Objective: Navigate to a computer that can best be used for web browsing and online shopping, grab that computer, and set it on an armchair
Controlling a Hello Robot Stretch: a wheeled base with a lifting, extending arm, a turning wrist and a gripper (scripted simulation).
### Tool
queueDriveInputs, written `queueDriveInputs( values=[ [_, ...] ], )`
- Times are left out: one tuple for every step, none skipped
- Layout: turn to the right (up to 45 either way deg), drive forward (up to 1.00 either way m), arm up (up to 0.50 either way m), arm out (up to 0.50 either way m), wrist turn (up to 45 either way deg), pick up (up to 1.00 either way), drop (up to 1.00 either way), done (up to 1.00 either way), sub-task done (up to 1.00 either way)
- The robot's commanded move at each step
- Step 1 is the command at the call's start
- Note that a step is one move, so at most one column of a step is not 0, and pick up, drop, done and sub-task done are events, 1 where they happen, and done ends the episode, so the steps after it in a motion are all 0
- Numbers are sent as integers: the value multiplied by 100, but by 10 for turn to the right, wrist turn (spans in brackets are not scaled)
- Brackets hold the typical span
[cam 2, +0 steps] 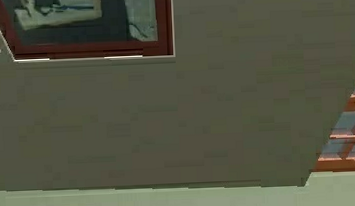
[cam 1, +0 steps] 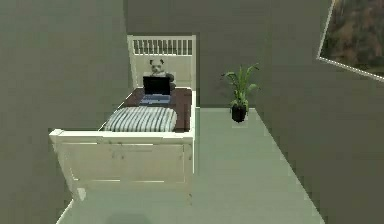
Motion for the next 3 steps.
queueDriveInputs(
  values=[
    [240,0,0,0,0,0,0,0,0],
    [0,100,0,0,0,0,0,0,0],
    [30,0,0,0,0,0,0,0,0]
  ],
)
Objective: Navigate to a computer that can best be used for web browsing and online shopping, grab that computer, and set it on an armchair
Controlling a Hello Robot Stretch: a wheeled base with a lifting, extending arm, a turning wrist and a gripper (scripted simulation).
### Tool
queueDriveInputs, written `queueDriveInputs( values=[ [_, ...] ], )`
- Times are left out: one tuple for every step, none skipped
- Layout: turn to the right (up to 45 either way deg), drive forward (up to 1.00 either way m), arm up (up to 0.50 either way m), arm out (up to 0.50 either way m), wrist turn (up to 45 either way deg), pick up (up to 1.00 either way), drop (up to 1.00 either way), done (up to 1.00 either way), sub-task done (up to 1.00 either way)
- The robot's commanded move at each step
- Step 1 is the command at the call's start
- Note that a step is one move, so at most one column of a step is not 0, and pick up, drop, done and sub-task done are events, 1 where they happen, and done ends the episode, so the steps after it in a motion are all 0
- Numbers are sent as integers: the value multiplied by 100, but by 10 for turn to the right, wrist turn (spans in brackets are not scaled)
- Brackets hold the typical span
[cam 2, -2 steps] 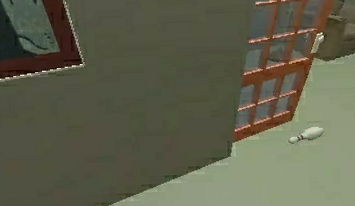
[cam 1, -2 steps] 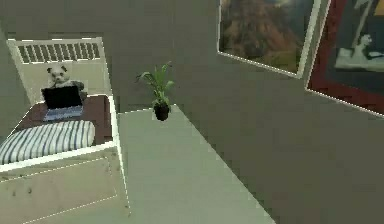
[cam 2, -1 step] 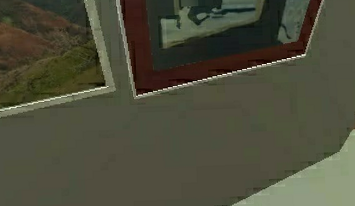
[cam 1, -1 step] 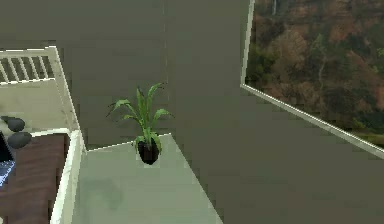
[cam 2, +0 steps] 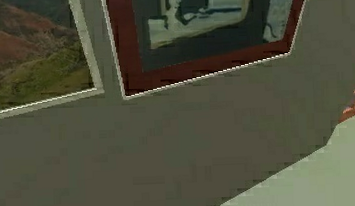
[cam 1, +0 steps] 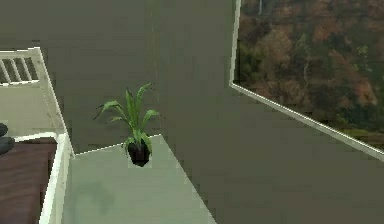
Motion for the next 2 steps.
queueDriveInputs(
  values=[
    [0,10,0,0,0,0,0,0,0],
    [-330,0,0,0,0,0,0,0,0]
  ],
)
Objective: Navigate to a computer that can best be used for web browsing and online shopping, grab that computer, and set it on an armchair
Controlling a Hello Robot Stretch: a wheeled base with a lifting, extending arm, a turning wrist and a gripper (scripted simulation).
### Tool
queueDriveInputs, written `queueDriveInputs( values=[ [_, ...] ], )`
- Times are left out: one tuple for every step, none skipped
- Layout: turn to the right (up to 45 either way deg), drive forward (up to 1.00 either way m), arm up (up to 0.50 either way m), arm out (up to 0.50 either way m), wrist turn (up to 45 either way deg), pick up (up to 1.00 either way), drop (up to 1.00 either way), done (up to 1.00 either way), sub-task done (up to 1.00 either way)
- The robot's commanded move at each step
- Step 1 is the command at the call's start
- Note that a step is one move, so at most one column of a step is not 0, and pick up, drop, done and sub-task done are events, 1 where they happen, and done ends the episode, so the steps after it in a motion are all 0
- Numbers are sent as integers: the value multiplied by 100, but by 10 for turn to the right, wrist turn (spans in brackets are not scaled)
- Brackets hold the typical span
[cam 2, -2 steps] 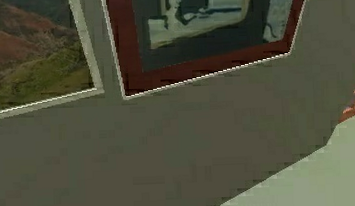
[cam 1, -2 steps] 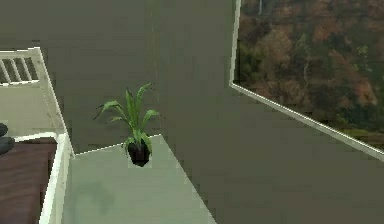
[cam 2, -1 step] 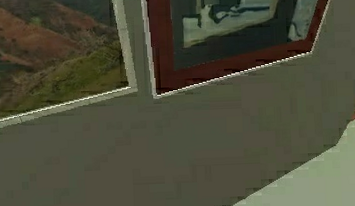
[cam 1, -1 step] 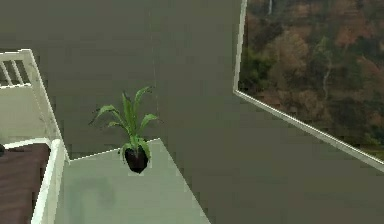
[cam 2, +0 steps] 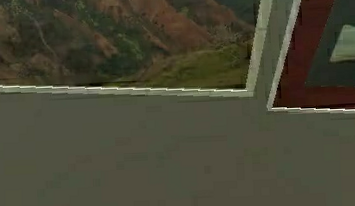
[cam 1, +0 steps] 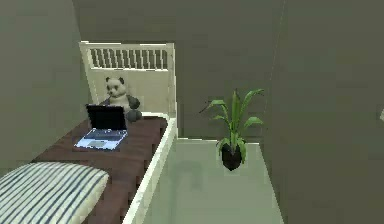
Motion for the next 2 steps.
queueDriveInputs(
  values=[
    [0,80,0,0,0,0,0,0,0],
    [-450,0,0,0,0,0,0,0,0]
  ],
)
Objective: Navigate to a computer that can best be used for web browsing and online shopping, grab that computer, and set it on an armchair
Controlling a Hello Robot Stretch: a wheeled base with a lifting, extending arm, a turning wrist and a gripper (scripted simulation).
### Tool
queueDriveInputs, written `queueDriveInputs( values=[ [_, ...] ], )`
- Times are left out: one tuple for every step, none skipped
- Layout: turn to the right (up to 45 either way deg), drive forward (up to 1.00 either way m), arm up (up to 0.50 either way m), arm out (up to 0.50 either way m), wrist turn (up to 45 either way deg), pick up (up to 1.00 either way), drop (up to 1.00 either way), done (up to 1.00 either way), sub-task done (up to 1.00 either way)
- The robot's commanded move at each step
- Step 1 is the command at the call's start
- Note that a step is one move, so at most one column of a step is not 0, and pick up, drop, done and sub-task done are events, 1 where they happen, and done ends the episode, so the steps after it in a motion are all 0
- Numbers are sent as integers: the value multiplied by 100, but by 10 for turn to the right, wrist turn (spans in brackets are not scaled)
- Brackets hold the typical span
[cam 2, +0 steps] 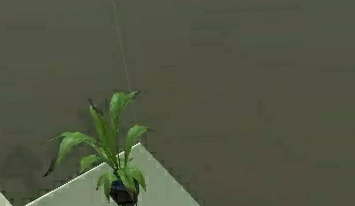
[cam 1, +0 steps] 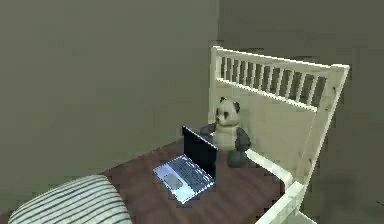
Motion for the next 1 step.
queueDriveInputs(
  values=[
    [-450,0,0,0,0,0,0,0,0]
  ],
)
